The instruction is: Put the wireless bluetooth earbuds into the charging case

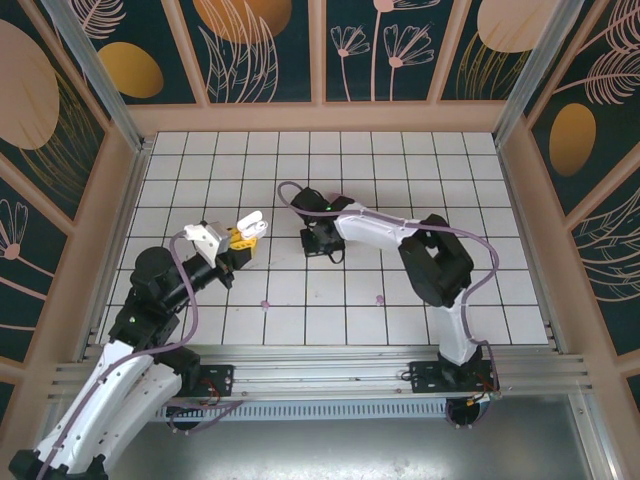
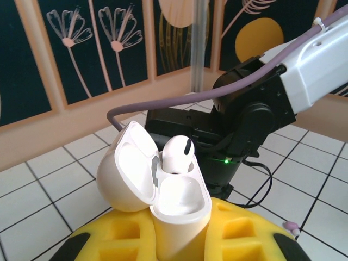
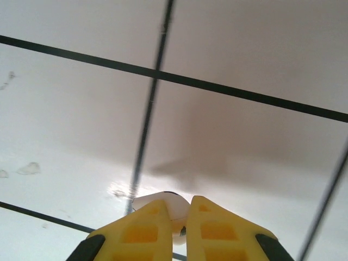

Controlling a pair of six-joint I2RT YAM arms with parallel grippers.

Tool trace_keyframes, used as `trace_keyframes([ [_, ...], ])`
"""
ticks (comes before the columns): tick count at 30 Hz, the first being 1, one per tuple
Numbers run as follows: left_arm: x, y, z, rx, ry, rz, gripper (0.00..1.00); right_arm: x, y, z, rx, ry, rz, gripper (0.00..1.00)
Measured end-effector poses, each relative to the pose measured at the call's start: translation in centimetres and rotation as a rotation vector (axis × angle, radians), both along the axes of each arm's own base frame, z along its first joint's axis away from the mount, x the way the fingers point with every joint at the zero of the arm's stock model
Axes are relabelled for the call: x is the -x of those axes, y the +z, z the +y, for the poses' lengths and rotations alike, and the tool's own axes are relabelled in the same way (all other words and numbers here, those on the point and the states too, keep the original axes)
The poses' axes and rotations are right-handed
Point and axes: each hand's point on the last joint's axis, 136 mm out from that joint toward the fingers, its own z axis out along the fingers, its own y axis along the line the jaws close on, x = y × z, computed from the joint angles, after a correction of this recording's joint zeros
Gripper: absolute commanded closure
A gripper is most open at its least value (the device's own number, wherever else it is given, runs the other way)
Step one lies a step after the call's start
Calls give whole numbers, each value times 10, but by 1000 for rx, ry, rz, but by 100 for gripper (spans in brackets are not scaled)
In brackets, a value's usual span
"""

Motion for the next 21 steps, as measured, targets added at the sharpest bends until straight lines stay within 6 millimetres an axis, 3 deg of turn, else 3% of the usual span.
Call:
trace_keyframes([
  [13, -17, -37, -23, 12, -86, 122, 100, 10, -18, -12, 9, 41, 11, 94],
  [18, -17, -41, -24, 23, -89, 132, 100, 7, -15, -14, -10, 37, 8, 94],
  [21, -19, -39, -25, 32, -93, 127, 100, 4, -2, -14, -23, 46, -17, 94],
])
